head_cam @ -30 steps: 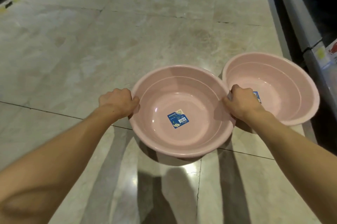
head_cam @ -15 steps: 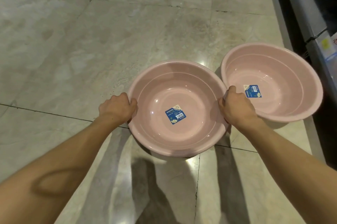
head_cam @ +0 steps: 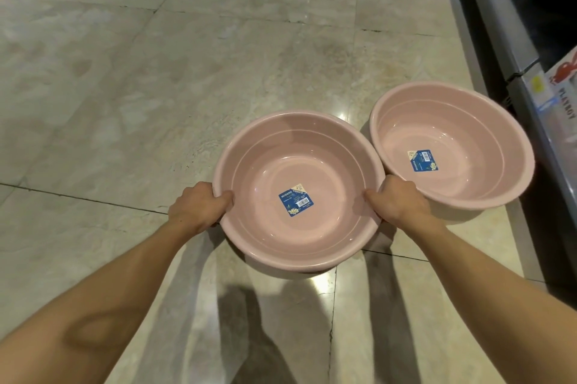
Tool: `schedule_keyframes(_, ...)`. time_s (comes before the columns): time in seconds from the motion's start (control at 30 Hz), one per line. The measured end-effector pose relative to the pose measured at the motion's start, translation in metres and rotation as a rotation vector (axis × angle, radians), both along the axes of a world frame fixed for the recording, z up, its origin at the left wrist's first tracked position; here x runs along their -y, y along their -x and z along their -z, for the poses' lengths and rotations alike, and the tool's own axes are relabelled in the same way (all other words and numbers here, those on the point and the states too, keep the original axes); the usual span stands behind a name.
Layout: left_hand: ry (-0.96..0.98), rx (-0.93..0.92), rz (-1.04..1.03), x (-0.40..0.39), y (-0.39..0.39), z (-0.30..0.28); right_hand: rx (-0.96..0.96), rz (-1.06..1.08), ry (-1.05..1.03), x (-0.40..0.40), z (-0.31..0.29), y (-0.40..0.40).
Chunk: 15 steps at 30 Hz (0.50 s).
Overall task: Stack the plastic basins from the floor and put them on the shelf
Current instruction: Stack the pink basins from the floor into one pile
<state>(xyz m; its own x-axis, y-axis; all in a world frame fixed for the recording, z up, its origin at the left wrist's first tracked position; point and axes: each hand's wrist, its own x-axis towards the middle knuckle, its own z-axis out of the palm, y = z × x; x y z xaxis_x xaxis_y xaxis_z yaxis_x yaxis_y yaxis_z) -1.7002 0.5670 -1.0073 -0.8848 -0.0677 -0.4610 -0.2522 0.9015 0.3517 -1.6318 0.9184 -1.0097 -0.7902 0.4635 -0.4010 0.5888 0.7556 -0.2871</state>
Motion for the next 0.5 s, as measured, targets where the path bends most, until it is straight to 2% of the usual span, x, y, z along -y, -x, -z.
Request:
schedule_keyframes(0.17, -0.001, -0.003, -0.018, 0.001, 0.001, -0.015, 0.006, -0.012, -0.075, 0.003, -0.011, 0.001)
schedule_keyframes(0.5, -0.114, -0.161, -0.092, 0.002, 0.015, -0.073, -0.184, 0.026, -0.025, 0.003, -0.062, 0.014)
